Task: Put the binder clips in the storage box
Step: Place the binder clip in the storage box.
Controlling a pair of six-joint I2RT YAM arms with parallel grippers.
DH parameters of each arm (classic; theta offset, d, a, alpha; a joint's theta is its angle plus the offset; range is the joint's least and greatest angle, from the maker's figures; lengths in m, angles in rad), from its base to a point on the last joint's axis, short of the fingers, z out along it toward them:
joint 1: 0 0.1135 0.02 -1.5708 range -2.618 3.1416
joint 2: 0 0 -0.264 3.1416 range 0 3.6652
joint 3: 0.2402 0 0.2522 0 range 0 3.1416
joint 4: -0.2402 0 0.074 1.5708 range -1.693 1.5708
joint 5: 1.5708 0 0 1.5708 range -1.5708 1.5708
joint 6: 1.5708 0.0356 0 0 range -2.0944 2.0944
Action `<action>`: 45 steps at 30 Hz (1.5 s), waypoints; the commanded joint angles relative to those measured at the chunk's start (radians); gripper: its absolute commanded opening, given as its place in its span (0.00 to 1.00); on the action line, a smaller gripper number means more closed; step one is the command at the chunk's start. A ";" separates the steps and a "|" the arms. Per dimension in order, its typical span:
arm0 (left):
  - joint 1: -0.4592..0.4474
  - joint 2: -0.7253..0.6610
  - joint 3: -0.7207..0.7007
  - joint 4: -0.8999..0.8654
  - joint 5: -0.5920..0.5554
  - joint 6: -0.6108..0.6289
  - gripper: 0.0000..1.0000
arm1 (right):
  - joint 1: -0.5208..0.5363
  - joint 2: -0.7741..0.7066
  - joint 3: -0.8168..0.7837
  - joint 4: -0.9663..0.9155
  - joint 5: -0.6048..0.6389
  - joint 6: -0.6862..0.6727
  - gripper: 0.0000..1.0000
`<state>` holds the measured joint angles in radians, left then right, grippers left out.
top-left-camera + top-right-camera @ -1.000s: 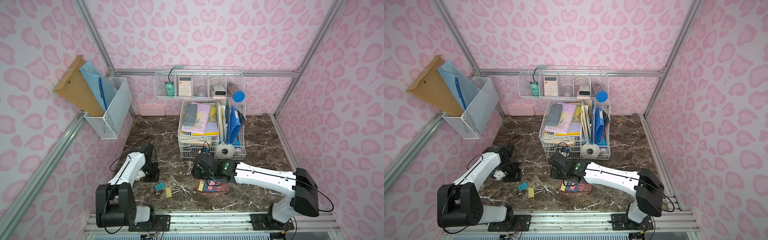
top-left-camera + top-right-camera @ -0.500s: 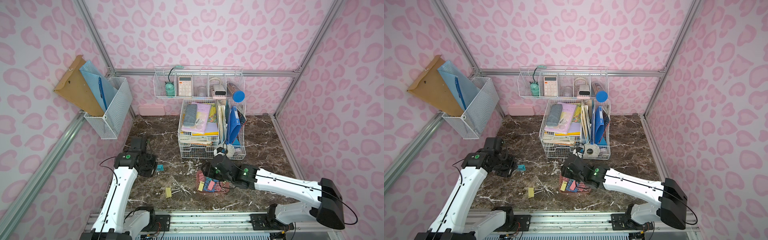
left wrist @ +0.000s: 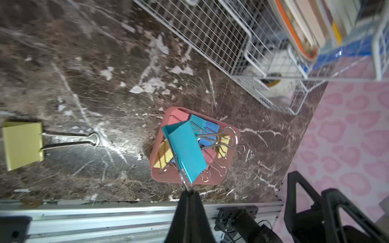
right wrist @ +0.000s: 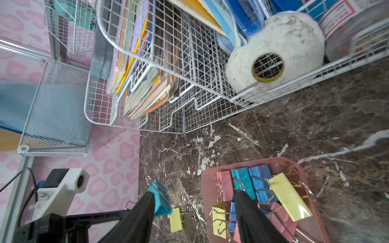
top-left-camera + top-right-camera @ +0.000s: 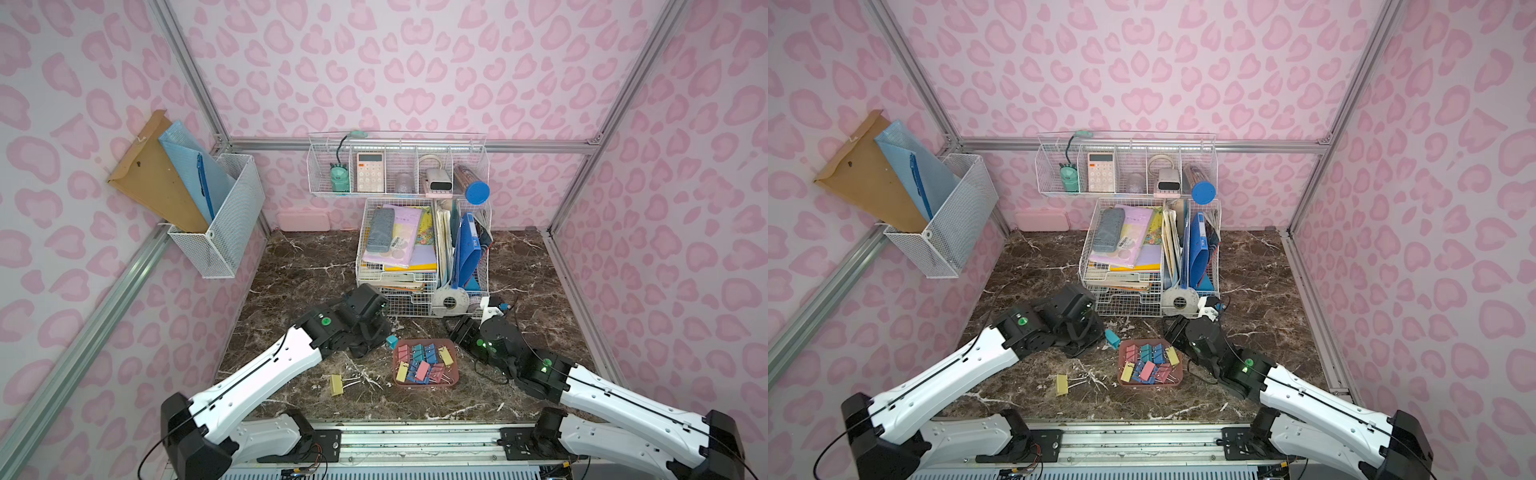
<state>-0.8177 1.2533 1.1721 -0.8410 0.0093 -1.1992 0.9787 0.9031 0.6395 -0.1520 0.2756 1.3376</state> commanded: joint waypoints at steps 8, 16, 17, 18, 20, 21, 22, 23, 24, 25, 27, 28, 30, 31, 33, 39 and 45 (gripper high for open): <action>-0.061 0.233 0.125 0.025 -0.101 0.352 0.00 | -0.001 -0.045 -0.053 0.057 -0.007 0.063 0.66; -0.063 0.373 0.112 -0.024 -0.014 0.436 0.00 | -0.001 -0.021 -0.066 0.073 -0.026 0.073 0.67; -0.062 0.384 0.104 -0.017 0.002 0.437 0.00 | -0.001 -0.021 -0.066 0.073 -0.025 0.074 0.67; -0.065 0.386 0.101 -0.018 0.003 0.432 0.00 | -0.001 -0.021 -0.066 0.073 -0.023 0.074 0.67; -0.071 0.378 0.090 -0.009 0.001 0.435 0.00 | -0.001 -0.021 -0.066 0.070 -0.019 0.072 0.67; -0.071 0.369 0.085 -0.009 -0.008 0.438 0.00 | -0.001 -0.021 -0.065 0.070 -0.018 0.075 0.67; -0.072 0.361 0.083 -0.014 -0.016 0.441 0.00 | -0.001 -0.021 -0.066 0.070 -0.018 0.074 0.67; -0.072 0.353 0.086 -0.024 -0.028 0.446 0.00 | -0.002 -0.021 -0.065 0.069 -0.018 0.076 0.67; -0.072 0.351 0.091 -0.046 -0.042 0.451 0.00 | 0.000 -0.021 -0.066 0.071 -0.019 0.075 0.67; -0.072 0.349 0.096 -0.066 -0.052 0.456 0.00 | -0.001 -0.021 -0.066 0.069 -0.019 0.074 0.67; -0.071 0.343 0.103 -0.099 -0.053 0.474 0.00 | -0.001 -0.021 -0.067 0.066 -0.019 0.075 0.67; -0.072 0.337 0.101 -0.104 -0.046 0.483 0.00 | -0.001 -0.020 -0.067 0.067 -0.019 0.074 0.67; -0.073 0.330 0.090 -0.098 -0.005 0.505 0.00 | -0.001 -0.021 -0.072 0.068 -0.021 0.078 0.67; -0.073 0.333 0.087 -0.093 0.021 0.518 0.00 | -0.002 -0.020 -0.075 0.073 -0.022 0.078 0.67; -0.073 0.366 0.088 -0.101 0.055 0.534 0.00 | -0.001 -0.019 -0.080 0.083 -0.024 0.084 0.67; -0.074 0.441 0.122 -0.130 0.014 0.519 0.00 | -0.001 -0.010 -0.077 0.088 -0.041 0.090 0.67; -0.073 0.363 0.162 -0.070 0.018 0.523 0.26 | 0.000 0.000 -0.068 0.085 -0.043 0.083 0.67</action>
<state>-0.8913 1.6424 1.3121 -0.9287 0.0364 -0.6792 0.9779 0.8974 0.5613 -0.0940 0.2382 1.4200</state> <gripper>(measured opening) 0.236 0.664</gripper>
